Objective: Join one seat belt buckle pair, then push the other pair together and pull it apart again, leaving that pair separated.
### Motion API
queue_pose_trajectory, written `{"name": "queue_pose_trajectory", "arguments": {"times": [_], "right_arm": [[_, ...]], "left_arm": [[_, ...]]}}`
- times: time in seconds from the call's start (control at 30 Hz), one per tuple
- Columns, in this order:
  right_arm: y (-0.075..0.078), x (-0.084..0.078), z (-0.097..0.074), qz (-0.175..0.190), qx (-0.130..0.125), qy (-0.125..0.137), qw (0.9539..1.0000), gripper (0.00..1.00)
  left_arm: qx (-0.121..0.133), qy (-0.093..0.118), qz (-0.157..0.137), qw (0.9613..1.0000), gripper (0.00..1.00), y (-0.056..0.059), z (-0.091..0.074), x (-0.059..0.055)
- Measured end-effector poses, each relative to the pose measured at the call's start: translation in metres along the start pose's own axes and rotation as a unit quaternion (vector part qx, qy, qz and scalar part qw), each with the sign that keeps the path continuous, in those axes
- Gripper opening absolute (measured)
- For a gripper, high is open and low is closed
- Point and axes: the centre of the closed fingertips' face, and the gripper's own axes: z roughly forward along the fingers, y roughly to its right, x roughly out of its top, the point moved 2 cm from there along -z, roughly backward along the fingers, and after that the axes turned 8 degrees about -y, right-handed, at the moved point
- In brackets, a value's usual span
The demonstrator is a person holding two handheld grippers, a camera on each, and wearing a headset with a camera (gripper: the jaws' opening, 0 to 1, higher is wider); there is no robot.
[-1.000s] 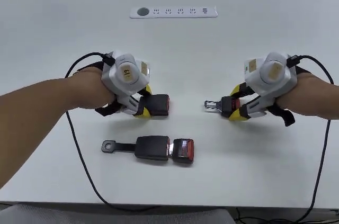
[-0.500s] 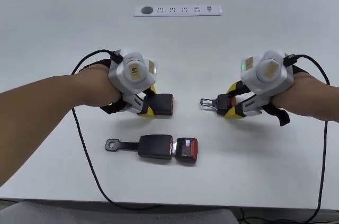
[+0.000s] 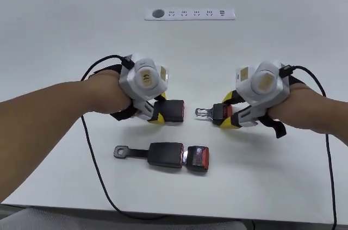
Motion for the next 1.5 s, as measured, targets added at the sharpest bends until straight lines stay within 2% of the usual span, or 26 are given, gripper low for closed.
{"name": "queue_pose_trajectory", "arguments": {"times": [0.37, 0.63, 0.93, 1.1, 1.5], "right_arm": [[0.0, 0.015, 0.011, -0.011, -0.007, 0.002, 0.9999, 0.33], [-0.003, 0.025, 0.01, -0.016, -0.01, 0.005, 0.9998, 0.33], [0.003, 0.028, 0.016, -0.014, -0.009, 0.012, 0.9998, 0.33], [0.0, 0.036, 0.018, -0.013, -0.007, 0.02, 0.9997, 0.32], [-0.001, 0.039, 0.017, -0.013, 0.001, 0.015, 0.9998, 0.31]], "left_arm": [[-0.003, 0.0, -0.003, 1.0, 0.32, 0.001, 0.0, 0.001], [-0.002, 0.002, -0.008, 1.0, 0.32, 0.001, 0.0, 0.001], [-0.004, 0.0, -0.007, 1.0, 0.32, 0.0, 0.001, 0.0], [-0.007, 0.001, -0.008, 0.9999, 0.32, -0.001, 0.001, 0.0], [-0.015, 0.01, -0.002, 0.9998, 0.32, 0.0, 0.001, 0.002]]}}
